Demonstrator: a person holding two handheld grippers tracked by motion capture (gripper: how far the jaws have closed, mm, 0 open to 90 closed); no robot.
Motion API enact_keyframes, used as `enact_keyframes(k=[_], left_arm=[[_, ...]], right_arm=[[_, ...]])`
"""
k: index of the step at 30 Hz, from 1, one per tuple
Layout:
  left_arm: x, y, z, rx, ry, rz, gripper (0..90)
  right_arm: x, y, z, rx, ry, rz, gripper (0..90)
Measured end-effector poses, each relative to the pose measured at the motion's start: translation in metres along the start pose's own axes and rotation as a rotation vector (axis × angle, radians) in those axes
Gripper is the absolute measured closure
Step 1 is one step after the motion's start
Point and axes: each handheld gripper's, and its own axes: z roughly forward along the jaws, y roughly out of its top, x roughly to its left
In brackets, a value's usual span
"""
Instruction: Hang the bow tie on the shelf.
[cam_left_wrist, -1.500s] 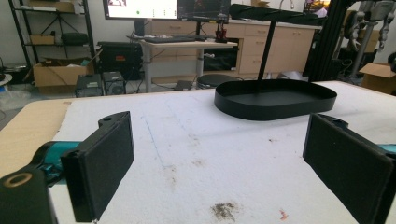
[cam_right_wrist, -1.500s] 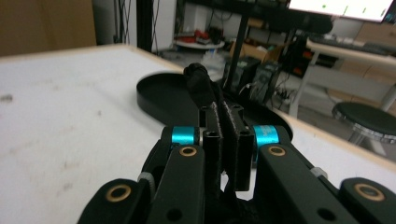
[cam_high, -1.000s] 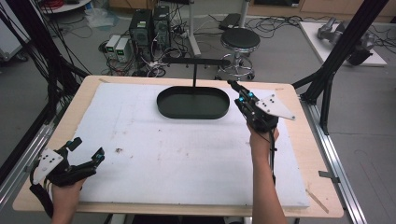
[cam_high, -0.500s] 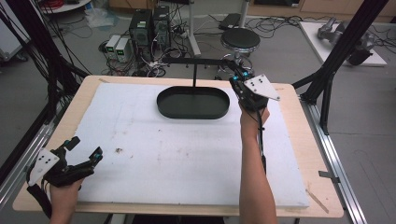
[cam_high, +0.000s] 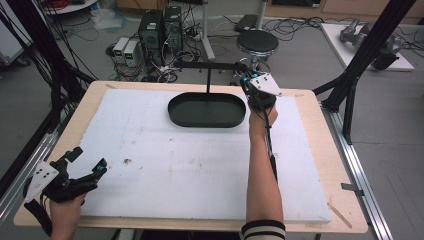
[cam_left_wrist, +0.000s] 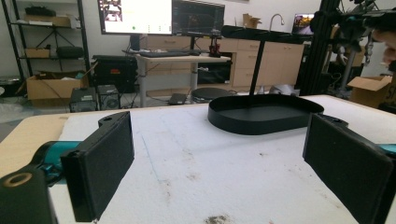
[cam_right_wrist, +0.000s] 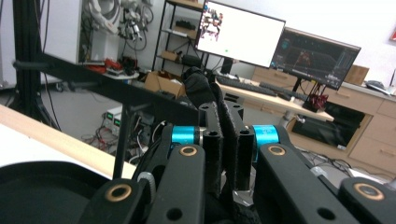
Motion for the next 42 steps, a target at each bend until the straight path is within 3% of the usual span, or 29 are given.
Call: enact_keyframes(k=[6,22,24,28,34,40,41,42], left_arm=[[-0.002,-0.002,0.003,0.008,-0.007,0.003,9.3],[-0.002,-0.002,0.002,0.005,-0.002,-0.002,9.3],[-0.001,-0.002,0.002,0.005,-0.004,-0.002,9.3],[-0.001,-0.002,0.002,0.003,-0.003,-0.008,9.4],[-0.002,-0.001,0.0,0.001,0.001,-0.002,9.4],[-0.003,0.001,-0.001,-0.01,0.0,-0.01,9.4],[-0.003,0.002,-0.002,-0.008,-0.002,-0.008,9.4],[-0.003,0.002,-0.002,-0.007,0.0,-0.014,9.4]], right_arm=[[0.01,-0.009,0.011,0.035,0.02,-0.039,86.6],[0.018,-0.025,0.025,0.137,0.066,-0.052,85.2],[0.018,-0.026,0.026,0.15,0.059,-0.044,78.5],[0.018,-0.023,0.023,0.123,0.059,-0.036,63.4],[0.016,-0.013,0.015,0.081,0.075,-0.026,56.3],[0.014,0.003,-0.003,0.044,0.089,0.001,35.8],[0.013,0.009,-0.012,0.04,0.094,-0.001,28.1],[0.013,0.012,-0.017,0.036,0.097,-0.004,26.6]])
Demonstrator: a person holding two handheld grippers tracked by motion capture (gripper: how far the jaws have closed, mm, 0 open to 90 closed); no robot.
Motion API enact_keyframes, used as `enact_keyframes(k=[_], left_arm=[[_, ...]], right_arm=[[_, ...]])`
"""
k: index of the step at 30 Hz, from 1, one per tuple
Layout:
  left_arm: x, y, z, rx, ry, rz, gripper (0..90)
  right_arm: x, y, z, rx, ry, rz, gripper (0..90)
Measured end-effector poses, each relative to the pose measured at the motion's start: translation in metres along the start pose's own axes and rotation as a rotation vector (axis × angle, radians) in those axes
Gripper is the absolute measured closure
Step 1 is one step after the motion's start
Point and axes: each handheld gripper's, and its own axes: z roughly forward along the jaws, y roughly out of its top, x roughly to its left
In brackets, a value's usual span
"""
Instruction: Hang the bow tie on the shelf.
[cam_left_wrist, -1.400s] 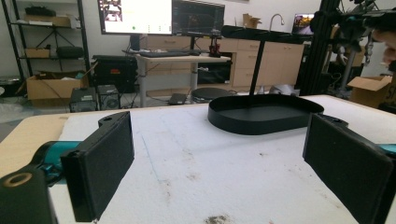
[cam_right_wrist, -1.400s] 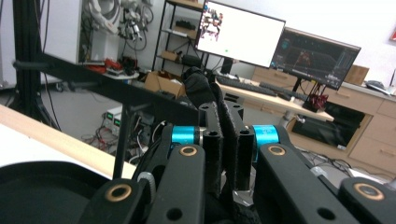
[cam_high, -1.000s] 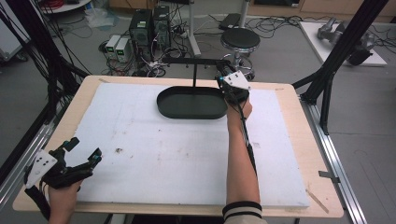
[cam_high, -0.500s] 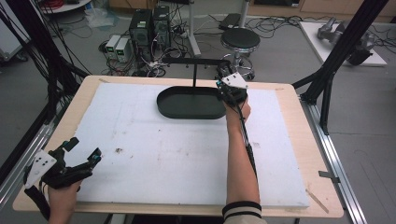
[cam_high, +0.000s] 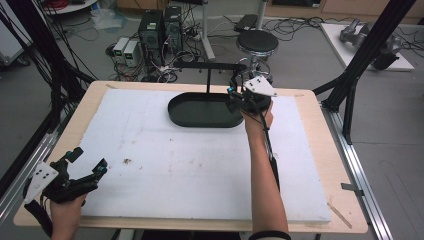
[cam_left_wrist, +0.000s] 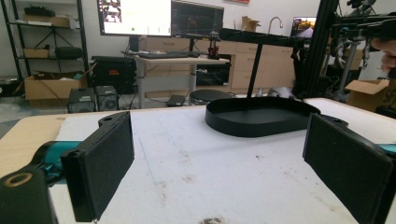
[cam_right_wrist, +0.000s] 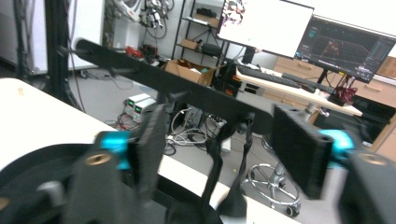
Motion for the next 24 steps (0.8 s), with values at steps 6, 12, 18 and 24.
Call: enact_keyframes(k=[6,12,18,24], left_arm=[[-0.001,0.001,0.0,0.013,0.011,-0.013,9.3],[-0.002,0.003,0.0,0.03,0.016,-0.014,9.3],[-0.005,0.004,0.002,0.038,0.006,-0.005,9.3],[-0.008,0.004,0.001,0.04,0.004,0.006,9.4]], right_arm=[[0.0,0.013,-0.05,-0.092,-0.033,0.006,15.8],[-0.006,0.018,-0.097,-0.148,-0.057,0.022,11.8],[-0.017,0.01,-0.145,-0.18,-0.057,0.071,10.9],[-0.028,-0.014,-0.184,-0.167,-0.05,0.129,10.9]])
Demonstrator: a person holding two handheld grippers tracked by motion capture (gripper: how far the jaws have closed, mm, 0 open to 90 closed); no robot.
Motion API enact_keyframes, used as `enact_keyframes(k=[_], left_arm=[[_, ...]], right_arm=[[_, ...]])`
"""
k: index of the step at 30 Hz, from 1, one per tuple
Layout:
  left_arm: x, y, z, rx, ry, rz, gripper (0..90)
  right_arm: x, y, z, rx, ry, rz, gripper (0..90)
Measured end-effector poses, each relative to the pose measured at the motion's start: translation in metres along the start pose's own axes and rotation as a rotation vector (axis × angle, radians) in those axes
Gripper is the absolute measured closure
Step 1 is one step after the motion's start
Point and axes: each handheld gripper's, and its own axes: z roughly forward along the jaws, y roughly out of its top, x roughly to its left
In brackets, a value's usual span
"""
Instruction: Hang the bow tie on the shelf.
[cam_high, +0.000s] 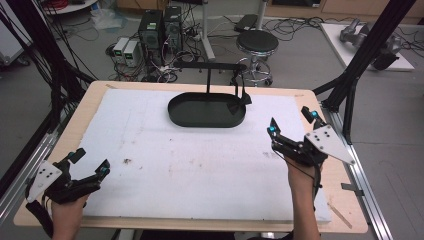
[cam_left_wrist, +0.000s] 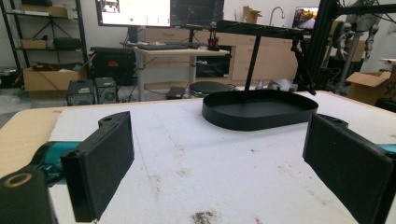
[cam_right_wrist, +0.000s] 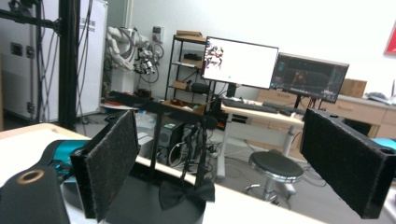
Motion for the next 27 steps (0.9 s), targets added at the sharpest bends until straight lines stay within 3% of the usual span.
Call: enact_keyframes(k=[4,15,22,27], left_arm=[[0.001,0.0,-0.001,-0.009,0.006,0.006,9.3],[0.006,0.0,-0.003,-0.017,0.021,0.019,9.3],[0.005,-0.001,-0.004,-0.023,0.03,0.033,9.4],[0.004,-0.003,-0.003,-0.021,0.027,0.038,9.4]], right_arm=[[-0.008,-0.01,-0.014,0.0,0.004,0.027,10.9],[-0.031,-0.058,-0.064,0.045,-0.007,0.067,10.9],[-0.033,-0.079,-0.082,0.076,-0.014,0.085,10.9],[-0.032,-0.092,-0.086,0.094,0.031,0.109,10.9]])
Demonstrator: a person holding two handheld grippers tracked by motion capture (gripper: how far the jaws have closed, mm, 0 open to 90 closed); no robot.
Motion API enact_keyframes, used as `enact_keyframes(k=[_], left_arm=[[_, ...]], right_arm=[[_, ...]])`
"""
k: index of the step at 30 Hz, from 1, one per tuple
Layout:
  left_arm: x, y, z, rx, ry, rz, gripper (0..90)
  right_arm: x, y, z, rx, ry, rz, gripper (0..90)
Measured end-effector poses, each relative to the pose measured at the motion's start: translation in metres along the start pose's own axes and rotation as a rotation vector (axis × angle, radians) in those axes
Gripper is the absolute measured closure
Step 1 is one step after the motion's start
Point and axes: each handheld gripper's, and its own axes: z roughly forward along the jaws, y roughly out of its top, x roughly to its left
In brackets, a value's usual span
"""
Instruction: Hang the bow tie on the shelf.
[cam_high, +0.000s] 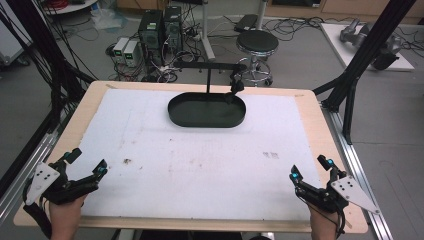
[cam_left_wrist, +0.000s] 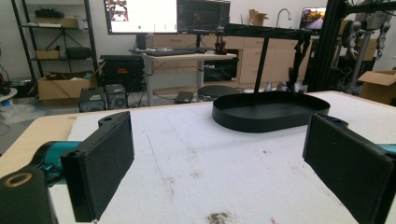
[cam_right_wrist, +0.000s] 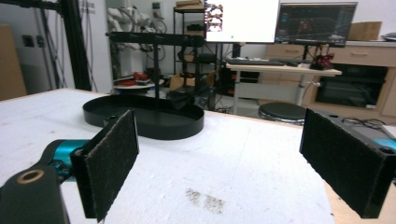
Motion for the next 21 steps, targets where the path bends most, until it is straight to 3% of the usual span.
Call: enact_keyframes(k=[6,21], left_arm=[[-0.0014,-0.0013,0.0004,0.006,-0.002,0.005,9.3],[-0.0015,-0.0035,0.001,0.014,0.003,0.006,9.3]], right_arm=[[0.0022,0.0013,-0.0002,-0.026,0.013,0.007,10.9],[0.0013,-0.0004,-0.0011,-0.032,0.013,0.018,10.9]])
